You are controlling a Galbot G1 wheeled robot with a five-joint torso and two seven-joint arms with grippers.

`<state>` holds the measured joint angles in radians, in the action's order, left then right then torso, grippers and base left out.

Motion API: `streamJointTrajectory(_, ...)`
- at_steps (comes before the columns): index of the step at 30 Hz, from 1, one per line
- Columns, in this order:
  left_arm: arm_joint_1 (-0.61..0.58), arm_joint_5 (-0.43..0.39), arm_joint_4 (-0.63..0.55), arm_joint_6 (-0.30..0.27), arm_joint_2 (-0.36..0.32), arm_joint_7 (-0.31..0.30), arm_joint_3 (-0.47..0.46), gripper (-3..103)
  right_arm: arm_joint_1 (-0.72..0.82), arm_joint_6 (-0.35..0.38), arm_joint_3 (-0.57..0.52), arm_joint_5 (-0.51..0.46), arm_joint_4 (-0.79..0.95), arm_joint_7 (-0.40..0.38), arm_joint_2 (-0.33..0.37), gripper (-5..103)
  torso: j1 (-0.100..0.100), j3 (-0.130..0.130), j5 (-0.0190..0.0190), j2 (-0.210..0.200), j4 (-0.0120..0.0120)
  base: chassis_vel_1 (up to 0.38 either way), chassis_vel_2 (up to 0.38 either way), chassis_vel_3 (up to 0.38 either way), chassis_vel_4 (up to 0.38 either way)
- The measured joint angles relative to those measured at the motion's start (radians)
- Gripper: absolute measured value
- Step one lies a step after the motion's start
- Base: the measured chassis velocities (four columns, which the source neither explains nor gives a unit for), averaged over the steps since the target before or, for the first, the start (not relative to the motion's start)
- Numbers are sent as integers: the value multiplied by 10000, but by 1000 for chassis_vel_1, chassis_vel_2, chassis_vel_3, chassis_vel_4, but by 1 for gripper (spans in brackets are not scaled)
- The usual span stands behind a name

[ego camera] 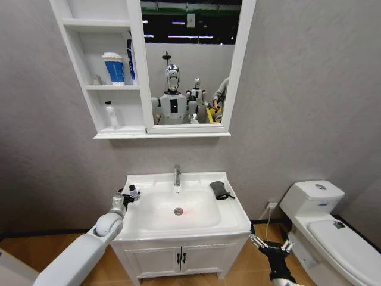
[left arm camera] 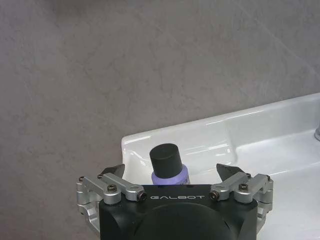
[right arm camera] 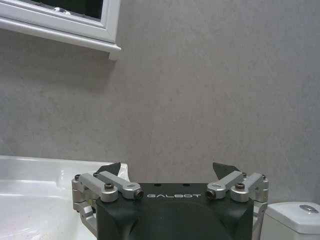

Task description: Move facial cleanser and shampoo from washbasin to cabinet, then wipe washbasin with towel.

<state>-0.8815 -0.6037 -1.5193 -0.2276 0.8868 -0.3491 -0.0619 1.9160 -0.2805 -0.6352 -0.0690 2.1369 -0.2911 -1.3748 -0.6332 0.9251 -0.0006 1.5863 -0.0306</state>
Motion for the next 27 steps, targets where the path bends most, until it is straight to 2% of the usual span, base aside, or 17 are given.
streamJointTrajectory(8, 149, 214, 756, 139, 407, 138, -88, 100, -29, 6, -80, -75, -176, -15, 7, 100, 0, 0, 0, 0, 1, 0, 0, 0, 0)
streamJointTrajectory(9, 191, 220, 893, 161, 459, 188, -93, 103, -42, 6, -81, -83, -189, -25, 8, 100, 0, 0, -1, 0, 1, 0, 0, 0, 0)
streamJointTrajectory(15, 436, 169, 1251, 155, 690, 300, -35, 97, -108, 39, -82, -103, -190, -85, 34, 100, 0, 0, 0, 0, 1, 0, 0, 0, 0)
streamJointTrajectory(18, 545, -300, 1420, 77, 863, 268, -33, 82, -127, 67, -99, -153, -191, -115, 66, 100, -1, 0, -1, 0, 0, 0, 0, 0, 0)
streamJointTrajectory(19, 545, -300, 1420, 77, 863, 268, -33, 82, -127, 67, -99, -153, -191, -115, 66, 100, -1, 0, -1, 0, 0, 0, 0, 0, 0)
streamJointTrajectory(22, 540, -443, 1455, 75, 892, 277, -50, 66, -138, 70, -138, -186, -211, -142, 69, 100, 0, 0, -1, 0, 1, 0, 0, 0, 0)
streamJointTrajectory(23, 540, -443, 1455, 75, 892, 277, -50, 66, -138, 70, -138, -186, -211, -142, 69, 100, 0, 0, -1, 0, 1, 0, 0, 0, 0)
streamJointTrajectory(25, 483, -678, 1356, 38, 890, 280, -93, 55, -147, 70, -137, -193, -240, -216, 60, 100, 0, 1, -2, 0, 1, 0, 0, 0, 0)
streamJointTrajectory(26, 483, -678, 1356, 38, 890, 280, -93, 55, -147, 70, -137, -193, -240, -216, 60, 100, 0, 1, -2, 0, 1, 0, 0, 0, 0)
streamJointTrajectory(27, 453, -827, 1286, 16, 873, 284, -122, 49, -152, 70, -133, -203, -240, -234, 55, 100, 0, 0, -1, 0, 1, 0, 0, 0, 0)
